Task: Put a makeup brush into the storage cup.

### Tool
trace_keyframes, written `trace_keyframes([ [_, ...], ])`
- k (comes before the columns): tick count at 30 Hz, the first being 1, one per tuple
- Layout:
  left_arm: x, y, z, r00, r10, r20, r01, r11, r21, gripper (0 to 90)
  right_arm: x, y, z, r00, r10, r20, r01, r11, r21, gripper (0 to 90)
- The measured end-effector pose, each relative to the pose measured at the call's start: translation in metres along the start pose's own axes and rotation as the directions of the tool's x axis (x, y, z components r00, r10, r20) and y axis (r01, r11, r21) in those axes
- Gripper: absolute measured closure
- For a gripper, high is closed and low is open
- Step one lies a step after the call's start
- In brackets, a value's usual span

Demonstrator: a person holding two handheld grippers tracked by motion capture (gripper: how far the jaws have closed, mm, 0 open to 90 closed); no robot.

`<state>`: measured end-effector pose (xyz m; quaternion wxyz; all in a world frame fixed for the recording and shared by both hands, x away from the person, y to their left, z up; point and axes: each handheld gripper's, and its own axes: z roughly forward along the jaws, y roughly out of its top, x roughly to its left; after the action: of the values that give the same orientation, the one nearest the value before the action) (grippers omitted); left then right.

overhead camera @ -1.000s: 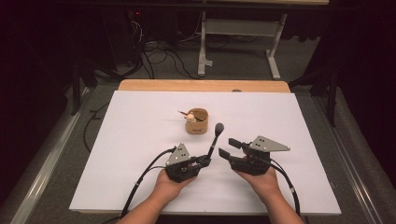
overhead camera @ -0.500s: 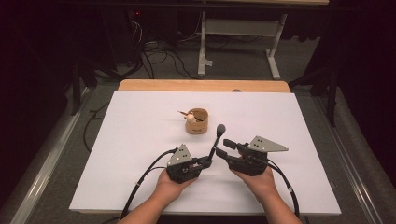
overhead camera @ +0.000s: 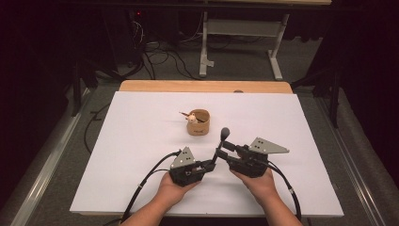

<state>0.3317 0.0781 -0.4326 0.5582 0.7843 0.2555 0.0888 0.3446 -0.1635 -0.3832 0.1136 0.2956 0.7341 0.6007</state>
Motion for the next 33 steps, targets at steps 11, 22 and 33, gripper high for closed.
trace_keyframes([
  [11,-0.0037,-0.0004,0.0022,1.0,-0.003,0.009,0.003,1.0,-0.002,78.7,0.0005,-0.001,0.0007,1.0,0.006,-0.006,-0.006,1.0,0.002,70.7],
  [22,-0.0043,-0.0005,0.0023,1.0,-0.004,0.008,0.004,1.0,0.002,78.7,0.0001,-0.003,0.0024,0.9996,0.017,-0.023,-0.017,1.0,0.004,76.7],
  [33,-0.0038,-0.0009,0.0029,1.0,0.002,0.008,-0.002,1.0,0.008,78.6,0.0001,-0.0037,0.0029,0.9987,0.036,-0.037,-0.036,0.999,0.007,78.4],
])
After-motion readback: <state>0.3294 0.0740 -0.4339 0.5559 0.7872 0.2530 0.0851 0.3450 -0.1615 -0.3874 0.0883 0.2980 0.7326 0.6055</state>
